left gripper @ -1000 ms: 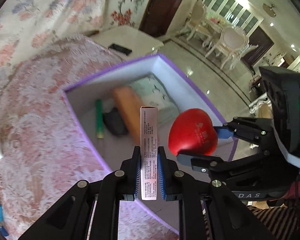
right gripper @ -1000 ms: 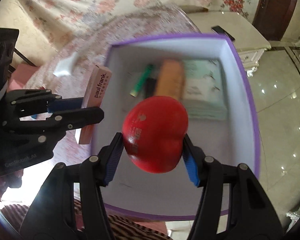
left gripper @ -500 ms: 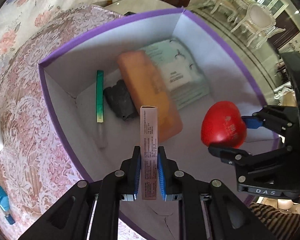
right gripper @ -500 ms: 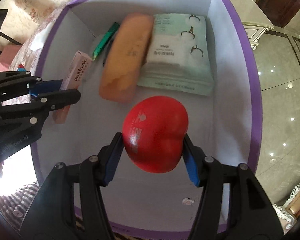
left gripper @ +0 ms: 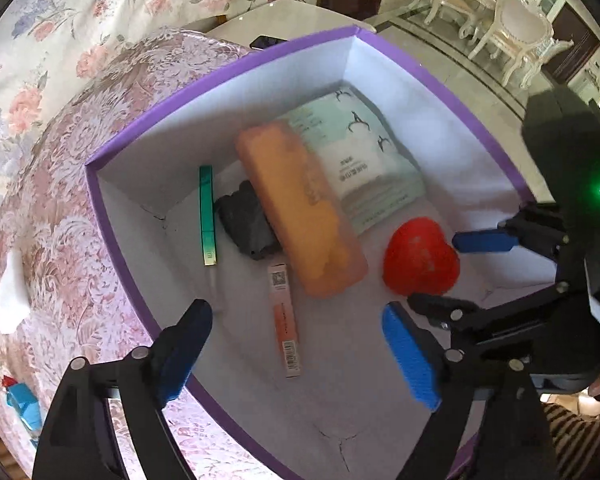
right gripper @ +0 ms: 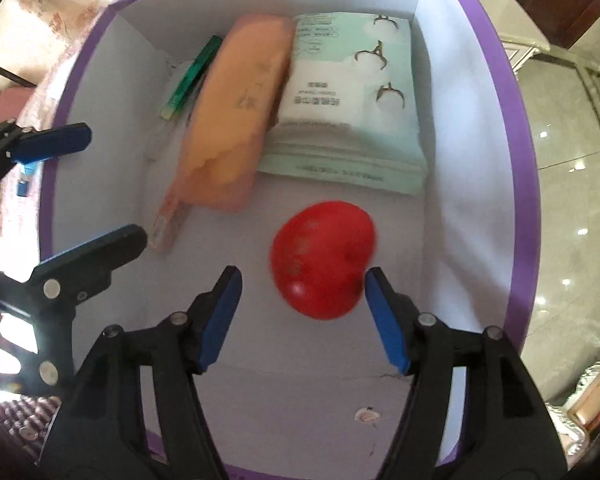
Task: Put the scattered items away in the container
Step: 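Open both tools to drop the pink tube and red ball into the box, then move both tools back over the table toward the toys and blue box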
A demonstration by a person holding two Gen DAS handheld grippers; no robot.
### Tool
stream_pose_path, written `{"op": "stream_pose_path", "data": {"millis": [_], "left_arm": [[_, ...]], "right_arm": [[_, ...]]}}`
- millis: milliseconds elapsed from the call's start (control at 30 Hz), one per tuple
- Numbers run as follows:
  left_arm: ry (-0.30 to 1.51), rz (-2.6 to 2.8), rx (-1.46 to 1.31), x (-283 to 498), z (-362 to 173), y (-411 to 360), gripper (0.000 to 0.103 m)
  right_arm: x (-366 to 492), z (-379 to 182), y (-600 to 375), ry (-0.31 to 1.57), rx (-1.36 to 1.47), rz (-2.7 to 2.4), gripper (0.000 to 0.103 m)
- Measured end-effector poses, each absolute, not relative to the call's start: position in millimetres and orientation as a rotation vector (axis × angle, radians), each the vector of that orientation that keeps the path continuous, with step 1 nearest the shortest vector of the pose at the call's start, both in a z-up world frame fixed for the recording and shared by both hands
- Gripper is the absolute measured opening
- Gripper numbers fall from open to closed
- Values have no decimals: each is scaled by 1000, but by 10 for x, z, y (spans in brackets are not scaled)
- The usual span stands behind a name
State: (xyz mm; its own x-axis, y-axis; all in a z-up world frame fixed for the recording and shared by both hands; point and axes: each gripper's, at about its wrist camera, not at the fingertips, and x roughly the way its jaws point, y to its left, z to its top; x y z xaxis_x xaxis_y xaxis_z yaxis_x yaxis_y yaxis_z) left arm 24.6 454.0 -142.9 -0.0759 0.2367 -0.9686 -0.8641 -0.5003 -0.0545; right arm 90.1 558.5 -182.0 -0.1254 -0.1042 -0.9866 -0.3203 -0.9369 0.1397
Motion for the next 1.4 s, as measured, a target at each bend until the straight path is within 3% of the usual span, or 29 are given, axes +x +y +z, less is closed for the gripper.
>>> {"op": "stream_pose_path", "data": {"millis": [133,667,900,1133,1400], "left_arm": [[692,1721,-1352,239,-1351,4485,103],[442,1781,-1207,63,-794,3927,103],[264,1908,-1216,-295,-656,3075,103],[151,2048,-1329,-656,-850,1921,103],[17,2176,-1483,-919,-1192,697,103]], "right_arm": [[953,-1745,5576,476,-1953,2217,68],[930,-1144,5296,438,-1749,2399,72],[549,-827,4764,364,-1691,2531,73],[101,-608,4190,329,-1666,2635,76],[-353,-772,3346,248,-1805,2687,77]]}}
